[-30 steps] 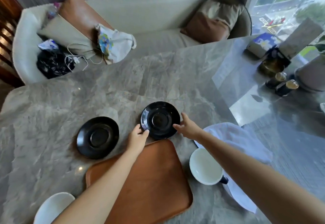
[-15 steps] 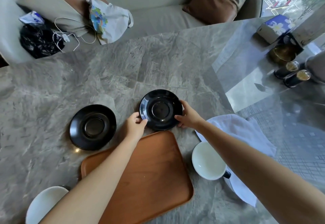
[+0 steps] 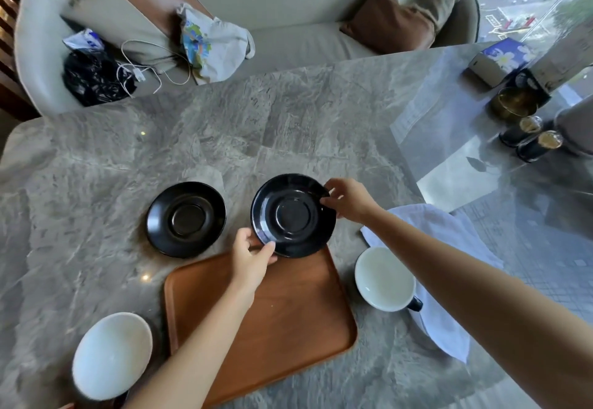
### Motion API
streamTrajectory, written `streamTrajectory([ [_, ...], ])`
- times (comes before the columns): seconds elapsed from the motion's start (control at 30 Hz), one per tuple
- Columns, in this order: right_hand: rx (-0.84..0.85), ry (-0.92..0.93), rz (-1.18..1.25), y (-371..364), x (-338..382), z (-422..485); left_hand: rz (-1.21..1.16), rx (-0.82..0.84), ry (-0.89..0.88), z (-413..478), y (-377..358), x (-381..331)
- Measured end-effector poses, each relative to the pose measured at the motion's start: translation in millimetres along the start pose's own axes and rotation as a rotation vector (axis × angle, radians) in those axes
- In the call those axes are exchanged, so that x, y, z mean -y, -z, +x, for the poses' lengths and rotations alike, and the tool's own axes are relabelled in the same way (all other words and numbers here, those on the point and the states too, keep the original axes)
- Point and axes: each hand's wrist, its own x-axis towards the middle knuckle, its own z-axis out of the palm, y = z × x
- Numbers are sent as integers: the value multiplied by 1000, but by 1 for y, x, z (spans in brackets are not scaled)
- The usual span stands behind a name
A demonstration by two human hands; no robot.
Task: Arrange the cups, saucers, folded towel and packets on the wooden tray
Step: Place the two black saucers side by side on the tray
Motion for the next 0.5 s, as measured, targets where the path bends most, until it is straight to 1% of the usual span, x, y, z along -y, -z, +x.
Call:
streamTrajectory([
  [0.07, 74, 28, -75, -5, 3, -6, 7, 5, 40, -12, 9, 11],
  [0.17, 137, 39, -126, -14, 0, -15, 38, 48, 100, -28, 17, 25],
  [0.3, 164, 70, -216, -21, -8, -26, 84, 109, 135, -45, 24, 39],
  [0.5, 222, 112, -320, -19, -8, -37, 191, 138, 171, -55, 26, 45],
])
